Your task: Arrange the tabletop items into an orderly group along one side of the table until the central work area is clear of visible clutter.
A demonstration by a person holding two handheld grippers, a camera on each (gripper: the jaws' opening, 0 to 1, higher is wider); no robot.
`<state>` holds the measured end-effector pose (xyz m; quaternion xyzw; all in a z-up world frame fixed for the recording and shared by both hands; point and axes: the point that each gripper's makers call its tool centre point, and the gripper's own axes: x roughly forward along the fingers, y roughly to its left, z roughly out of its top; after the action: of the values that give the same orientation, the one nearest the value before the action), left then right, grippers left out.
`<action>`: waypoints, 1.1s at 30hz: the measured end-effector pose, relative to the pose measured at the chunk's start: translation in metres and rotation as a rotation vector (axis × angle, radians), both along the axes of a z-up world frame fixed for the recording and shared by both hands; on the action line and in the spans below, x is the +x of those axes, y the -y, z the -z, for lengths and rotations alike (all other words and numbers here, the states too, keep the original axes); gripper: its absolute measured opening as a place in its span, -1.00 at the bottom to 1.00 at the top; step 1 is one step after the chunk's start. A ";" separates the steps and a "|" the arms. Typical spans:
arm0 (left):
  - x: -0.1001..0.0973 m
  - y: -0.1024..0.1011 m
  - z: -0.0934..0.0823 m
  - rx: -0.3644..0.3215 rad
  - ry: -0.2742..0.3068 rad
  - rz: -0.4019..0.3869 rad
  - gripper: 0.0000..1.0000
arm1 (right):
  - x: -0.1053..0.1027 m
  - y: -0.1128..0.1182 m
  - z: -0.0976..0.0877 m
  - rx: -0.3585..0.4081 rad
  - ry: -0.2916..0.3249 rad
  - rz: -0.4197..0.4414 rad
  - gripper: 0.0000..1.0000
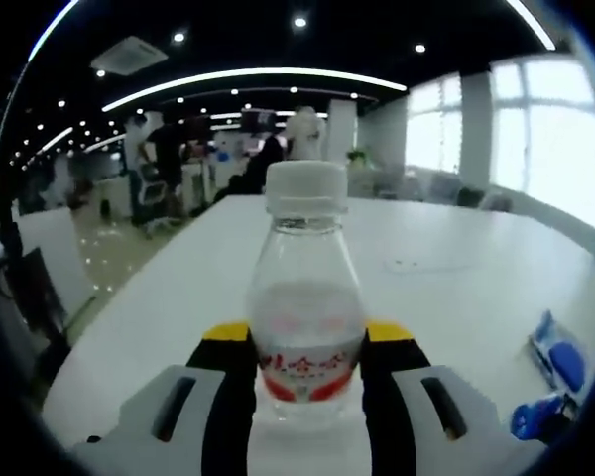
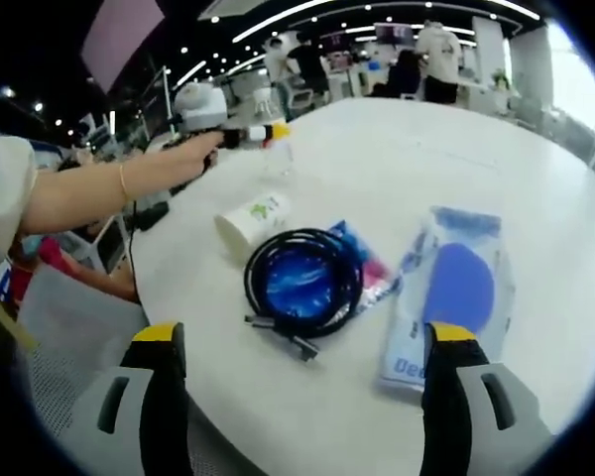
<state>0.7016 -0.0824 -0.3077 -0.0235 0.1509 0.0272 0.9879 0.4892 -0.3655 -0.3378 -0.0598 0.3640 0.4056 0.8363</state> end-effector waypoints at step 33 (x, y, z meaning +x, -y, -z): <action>-0.019 -0.023 0.011 -0.017 0.049 -0.033 0.45 | -0.006 -0.004 0.002 0.000 -0.009 -0.019 0.95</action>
<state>0.6828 -0.0597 -0.3183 -0.0348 0.1263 0.0419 0.9905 0.4837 -0.3612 -0.3394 -0.0617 0.3672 0.4139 0.8307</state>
